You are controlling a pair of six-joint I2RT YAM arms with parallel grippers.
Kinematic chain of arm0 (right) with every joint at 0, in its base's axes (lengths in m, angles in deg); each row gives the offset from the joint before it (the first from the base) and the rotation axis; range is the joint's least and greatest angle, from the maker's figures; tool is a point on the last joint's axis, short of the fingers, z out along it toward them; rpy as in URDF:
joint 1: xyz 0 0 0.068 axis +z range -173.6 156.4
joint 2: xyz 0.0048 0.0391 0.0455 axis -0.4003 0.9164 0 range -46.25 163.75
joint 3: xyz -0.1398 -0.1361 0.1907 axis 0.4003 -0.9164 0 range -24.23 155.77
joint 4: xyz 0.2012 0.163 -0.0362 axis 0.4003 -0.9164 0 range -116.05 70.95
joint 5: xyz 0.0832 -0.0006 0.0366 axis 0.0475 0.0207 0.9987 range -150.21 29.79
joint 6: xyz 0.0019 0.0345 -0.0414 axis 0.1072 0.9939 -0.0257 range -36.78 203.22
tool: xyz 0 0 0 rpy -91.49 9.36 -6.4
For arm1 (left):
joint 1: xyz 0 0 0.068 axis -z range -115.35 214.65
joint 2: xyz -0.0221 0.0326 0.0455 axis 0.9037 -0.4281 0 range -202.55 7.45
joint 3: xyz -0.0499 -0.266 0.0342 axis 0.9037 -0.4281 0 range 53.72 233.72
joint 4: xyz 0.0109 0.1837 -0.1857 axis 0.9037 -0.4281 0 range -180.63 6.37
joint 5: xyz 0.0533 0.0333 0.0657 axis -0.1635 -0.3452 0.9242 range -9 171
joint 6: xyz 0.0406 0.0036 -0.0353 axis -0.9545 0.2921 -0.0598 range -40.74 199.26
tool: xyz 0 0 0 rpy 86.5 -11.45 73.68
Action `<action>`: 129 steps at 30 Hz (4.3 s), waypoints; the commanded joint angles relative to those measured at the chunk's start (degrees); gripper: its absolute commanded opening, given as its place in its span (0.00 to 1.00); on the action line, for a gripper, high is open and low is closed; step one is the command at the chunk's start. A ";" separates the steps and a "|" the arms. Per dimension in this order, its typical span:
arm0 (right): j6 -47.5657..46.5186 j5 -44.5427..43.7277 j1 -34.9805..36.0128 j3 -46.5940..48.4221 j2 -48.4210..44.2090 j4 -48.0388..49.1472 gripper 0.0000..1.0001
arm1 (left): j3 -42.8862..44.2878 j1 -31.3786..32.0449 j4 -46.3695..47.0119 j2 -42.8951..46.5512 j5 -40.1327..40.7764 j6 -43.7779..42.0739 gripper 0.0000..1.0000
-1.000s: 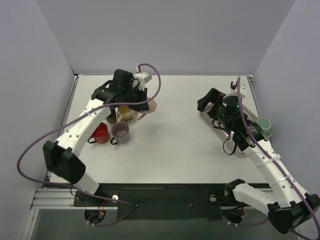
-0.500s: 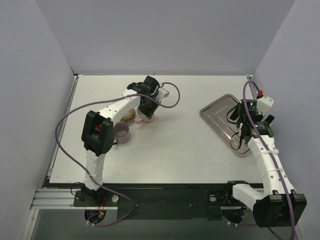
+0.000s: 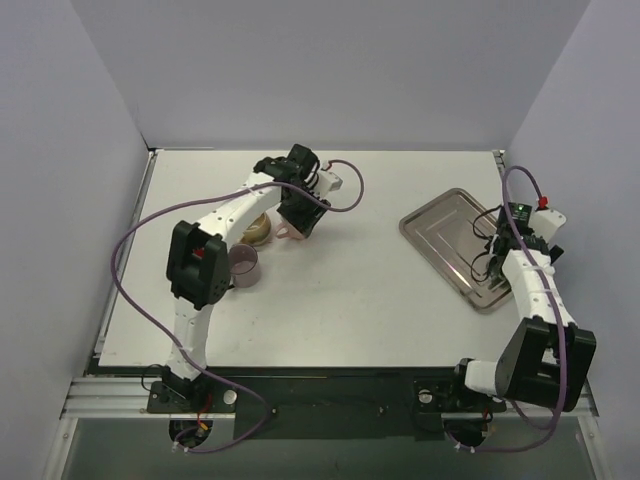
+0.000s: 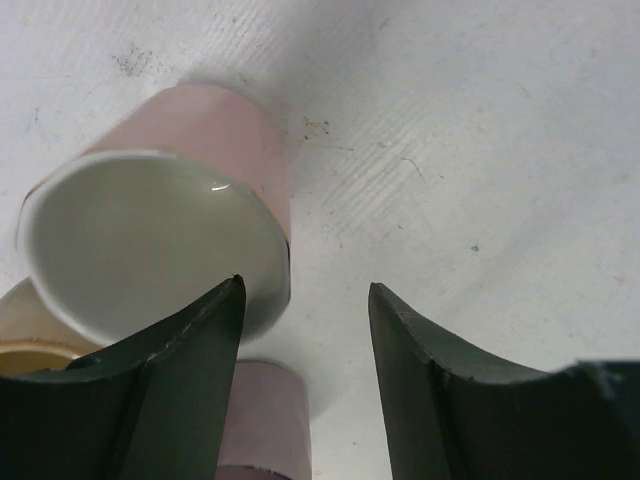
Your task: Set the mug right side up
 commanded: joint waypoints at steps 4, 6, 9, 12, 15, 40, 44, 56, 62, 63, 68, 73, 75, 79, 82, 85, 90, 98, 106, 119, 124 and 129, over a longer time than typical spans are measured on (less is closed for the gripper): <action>-2.22 -0.28 -2.36 0.01 10.29 5.89 0.75 | 3.35 -0.22 -4.05 14.06 -6.74 -1.87 0.64; -2.31 2.96 -3.59 0.19 13.45 6.77 0.71 | 2.56 -0.22 -4.49 15.11 -6.65 -1.87 0.64; -3.01 5.95 -6.13 0.89 16.36 7.75 0.69 | 0.98 -0.22 -3.88 16.87 -6.48 -1.52 0.64; -3.10 8.60 -7.55 2.21 18.73 8.27 0.61 | -0.95 -0.31 -2.56 18.01 -6.30 -1.25 0.64; -3.72 9.48 -7.90 3.61 20.93 8.45 0.50 | -0.78 -0.22 -2.82 18.10 -6.39 -1.07 0.64; 0.92 31.53 23.63 7.56 -26.96 11.59 0.00 | -27.04 -13.22 40.53 45.95 -57.89 34.56 0.79; 6.55 37.60 34.71 8.62 -28.28 22.30 0.00 | -30.57 -13.05 47.25 47.29 -57.63 38.19 0.81; 11.31 38.75 57.47 13.10 -15.82 39.56 0.00 | -38.13 -11.12 80.13 46.93 -61.68 66.86 0.84; 10.43 40.15 61.79 16.01 -10.19 42.46 0.00 | -39.80 -11.03 82.96 45.88 -59.48 70.29 0.84; 10.60 40.07 62.14 16.01 -9.74 42.90 0.00 | -39.72 -11.20 81.74 45.79 -59.13 69.60 0.82; 11.84 39.98 61.97 14.95 -7.81 43.87 0.00 | -38.31 -11.29 76.20 46.58 -57.46 65.20 0.10; 9.30 33.06 58.99 16.71 -9.20 24.78 0.61 | -33.15 -11.47 51.63 47.63 -48.02 48.68 0.00; 6.23 20.26 57.93 17.24 -11.75 12.40 0.90 | -28.50 -8.06 34.02 47.11 -34.35 34.00 0.00; 3.85 4.58 54.08 15.84 -15.62 0.12 0.92 | -22.33 -0.49 16.39 40.72 -14.79 21.70 0.00; 2.44 0.26 52.83 13.64 -18.25 -3.67 0.93 | -19.24 1.88 6.27 34.90 -10.79 16.52 0.00; 1.82 -4.04 51.96 11.97 -19.49 -6.48 0.93 | -21.94 4.26 4.21 30.33 -7.81 14.31 0.00; 0.94 -5.11 50.90 10.74 -19.06 -7.98 0.94 | -26.35 7.60 6.06 26.03 -0.33 10.00 0.00; 0.32 -5.72 50.46 9.07 -18.97 -7.99 0.94 | -32.15 7.43 15.01 20.84 -2.61 9.04 0.00; -0.29 -6.34 49.40 8.10 -21.86 -8.43 0.94 | -33.30 7.43 16.43 17.05 -5.07 8.51 0.05; -6.09 -6.42 45.45 0.30 -23.18 -5.28 0.97 | -34.68 7.25 15.09 37.66 -1.48 -1.25 0.75; -9.43 -11.34 44.92 -9.38 -24.85 3.69 0.96 | -50.41 3.23 35.52 56.83 5.19 -4.41 0.82; -11.80 -13.11 44.66 -17.99 -25.82 13.27 0.96 | -67.83 -7.49 51.05 68.73 16.18 0.93 0.87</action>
